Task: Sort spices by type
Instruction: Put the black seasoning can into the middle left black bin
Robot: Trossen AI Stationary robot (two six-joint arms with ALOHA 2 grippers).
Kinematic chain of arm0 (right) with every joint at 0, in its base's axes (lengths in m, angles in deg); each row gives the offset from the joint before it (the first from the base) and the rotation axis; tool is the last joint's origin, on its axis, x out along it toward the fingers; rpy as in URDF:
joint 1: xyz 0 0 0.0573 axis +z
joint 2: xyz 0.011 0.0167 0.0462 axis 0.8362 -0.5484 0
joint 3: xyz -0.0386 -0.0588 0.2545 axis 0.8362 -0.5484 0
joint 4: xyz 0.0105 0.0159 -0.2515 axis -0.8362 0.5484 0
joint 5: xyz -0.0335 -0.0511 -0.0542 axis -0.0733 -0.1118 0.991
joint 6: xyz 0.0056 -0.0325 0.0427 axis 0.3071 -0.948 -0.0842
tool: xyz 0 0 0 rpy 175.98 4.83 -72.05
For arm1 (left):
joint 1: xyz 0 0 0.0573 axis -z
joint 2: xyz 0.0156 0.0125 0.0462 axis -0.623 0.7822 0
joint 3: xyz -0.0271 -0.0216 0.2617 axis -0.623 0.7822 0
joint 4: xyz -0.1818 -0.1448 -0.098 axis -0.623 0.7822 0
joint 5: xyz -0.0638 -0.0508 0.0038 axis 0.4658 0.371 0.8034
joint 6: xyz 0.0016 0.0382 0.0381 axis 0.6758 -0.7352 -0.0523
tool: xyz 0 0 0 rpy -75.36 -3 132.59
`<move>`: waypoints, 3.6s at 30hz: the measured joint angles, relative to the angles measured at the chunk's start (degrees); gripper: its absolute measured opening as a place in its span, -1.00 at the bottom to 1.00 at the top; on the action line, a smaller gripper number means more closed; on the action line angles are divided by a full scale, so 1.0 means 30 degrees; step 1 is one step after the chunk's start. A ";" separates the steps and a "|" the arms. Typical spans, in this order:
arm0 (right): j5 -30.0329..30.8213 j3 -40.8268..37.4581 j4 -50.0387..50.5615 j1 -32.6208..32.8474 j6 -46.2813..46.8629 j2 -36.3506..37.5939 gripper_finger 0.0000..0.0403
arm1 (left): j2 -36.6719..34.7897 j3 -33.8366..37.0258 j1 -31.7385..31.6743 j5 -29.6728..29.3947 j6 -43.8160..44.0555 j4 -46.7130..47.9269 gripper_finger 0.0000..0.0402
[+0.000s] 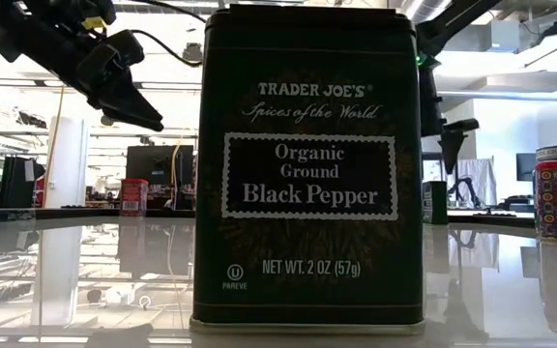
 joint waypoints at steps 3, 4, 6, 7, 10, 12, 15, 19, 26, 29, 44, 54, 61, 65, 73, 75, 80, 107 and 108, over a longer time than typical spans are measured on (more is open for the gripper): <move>-0.0035 -0.0548 -0.0383 -0.0094 0.0014 0.0007 0.54 | 0.0007 0.0000 0.0000 0.0315 -0.0007 0.0189 0.22; -0.0211 -0.0808 -0.0689 -0.0154 0.0004 0.0007 0.54 | 0.0006 0.0000 0.0000 0.0424 -0.0020 0.0183 0.21; -0.0664 -0.1287 -0.1495 -0.0227 -0.0118 0.0007 0.54 | 0.0000 0.0000 0.0000 0.0471 -0.0266 0.0183 0.21; -0.0666 -0.1458 -0.1826 -0.0234 -0.0131 0.0007 0.54 | 0.0003 0.0000 0.0000 0.0471 -0.0359 0.0183 0.21; -0.0663 -0.1955 -0.2432 -0.0250 -0.0041 0.0015 0.54 | 0.0000 0.0000 0.0000 0.0471 -0.0510 0.0168 0.22; -0.0691 -0.2159 -0.2627 -0.0251 -0.0042 0.0015 0.51 | 0.0001 0.0000 0.0000 0.0471 -0.0510 0.0175 0.22; -0.0707 -0.2496 -0.2717 -0.0357 0.0013 0.0036 0.41 | 0.0000 0.0000 0.0000 0.0468 -0.0510 0.0161 0.22; -0.0654 -0.2622 -0.3203 -0.0376 0.0000 0.0029 0.19 | 0.0000 0.0000 0.0000 0.0464 -0.0514 0.0153 0.22; -0.0641 -0.2614 -0.3730 -0.0336 -0.0164 0.0029 -0.27 | 0.0000 -0.0007 0.0000 0.0464 -0.0428 0.0139 0.22; -0.0602 -0.2614 -0.3523 -0.0125 -0.0300 0.0029 -0.27 | 0.0000 -0.0007 0.0000 0.0464 -0.0237 0.0132 0.22; -0.0590 -0.2614 -0.2998 0.2952 0.0365 0.4761 -0.27 | 0.0000 -0.0007 0.0000 0.0464 -0.0135 0.0124 0.22; -0.0884 -0.2614 -0.7718 0.8947 -0.0909 0.9238 -0.27 | 0.0000 -0.0015 -0.0006 0.0464 -0.0138 0.0124 0.22; -0.0667 -0.2600 -1.1212 1.3672 -0.6600 0.9011 -0.27 | 0.0000 -0.0015 -0.0007 0.0464 -0.0152 0.0132 0.22; 0.0512 -0.2223 -1.1067 1.5227 -0.7665 0.7654 -0.27 | 0.0007 -0.0015 -0.0007 0.0474 -0.0132 0.0157 0.22; 0.0589 0.2739 -0.5537 1.5190 -0.9438 0.3152 -0.27 | 0.0000 -0.0022 -0.0007 0.1246 -0.0138 0.0269 0.22; 0.0497 0.4278 -0.3985 1.4953 -1.0209 0.1878 -0.27 | 0.0000 -0.0022 -0.0007 0.1282 -0.0138 0.0327 0.22; 0.0454 0.6747 -0.0315 1.4477 -1.2463 -0.0719 -0.27 | 0.0000 -0.0022 -0.0007 0.1332 -0.0139 0.0326 0.22; -0.2479 0.4913 -0.3602 1.2785 -1.5320 -0.4206 -0.27 | 0.0002 -0.0022 0.0029 0.1644 0.0184 0.1004 0.22; -0.2510 0.4755 -0.3607 1.2832 -1.5364 -0.4204 -0.27 | 0.0001 -0.0022 0.0029 0.1644 0.0189 0.0991 0.22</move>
